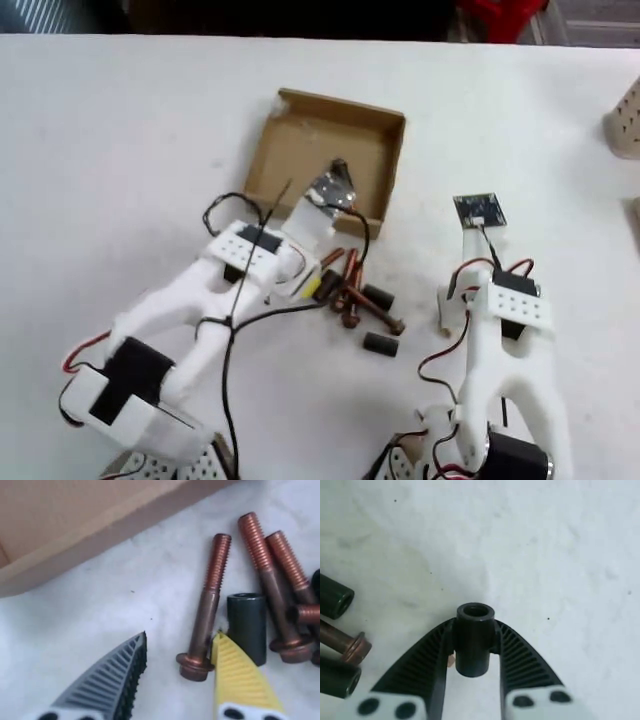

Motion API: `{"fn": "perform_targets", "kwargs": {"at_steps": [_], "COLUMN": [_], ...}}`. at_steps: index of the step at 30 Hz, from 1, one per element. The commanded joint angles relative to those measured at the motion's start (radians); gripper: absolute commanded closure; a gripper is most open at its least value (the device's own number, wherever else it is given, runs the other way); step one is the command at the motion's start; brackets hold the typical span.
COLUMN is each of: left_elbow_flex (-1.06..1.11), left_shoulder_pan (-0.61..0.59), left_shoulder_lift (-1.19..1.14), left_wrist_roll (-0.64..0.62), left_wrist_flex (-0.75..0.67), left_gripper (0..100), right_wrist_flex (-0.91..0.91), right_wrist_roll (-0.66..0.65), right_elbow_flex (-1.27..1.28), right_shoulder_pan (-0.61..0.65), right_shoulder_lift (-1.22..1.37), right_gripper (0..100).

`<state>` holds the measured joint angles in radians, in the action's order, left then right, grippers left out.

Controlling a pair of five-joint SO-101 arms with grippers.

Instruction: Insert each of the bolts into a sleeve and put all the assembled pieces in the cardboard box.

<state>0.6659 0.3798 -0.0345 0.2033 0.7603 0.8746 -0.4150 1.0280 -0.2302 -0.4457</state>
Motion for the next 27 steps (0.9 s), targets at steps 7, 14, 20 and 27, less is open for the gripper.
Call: {"fn": "perform_targets", "kwargs": {"at_steps": [7,14,20,27], "left_elbow_flex": [-0.104,-0.241,-0.396,-0.552], "left_shoulder_pan": [0.015,0.005,-0.076,-0.145], "left_shoulder_lift": [-0.050,-0.168,-0.165,-0.114], "left_wrist_roll": [0.017,0.098,0.712,1.068], "left_wrist_flex": [0.026,0.250,0.502,0.813], "left_gripper": [97,94,94,94], "right_wrist_flex": [-0.013,-0.015,-0.015,-0.016], "right_wrist_roll": [-0.011,-0.011,-0.011,-0.011], "right_elbow_flex": [-0.003,-0.003,-0.003,0.002], "right_shoulder_pan": [0.012,0.008,0.008,0.010], "right_shoulder_lift": [-0.028,-0.028,-0.027,-0.027], "right_gripper": [98.2,98.2,98.2,98.2]}}
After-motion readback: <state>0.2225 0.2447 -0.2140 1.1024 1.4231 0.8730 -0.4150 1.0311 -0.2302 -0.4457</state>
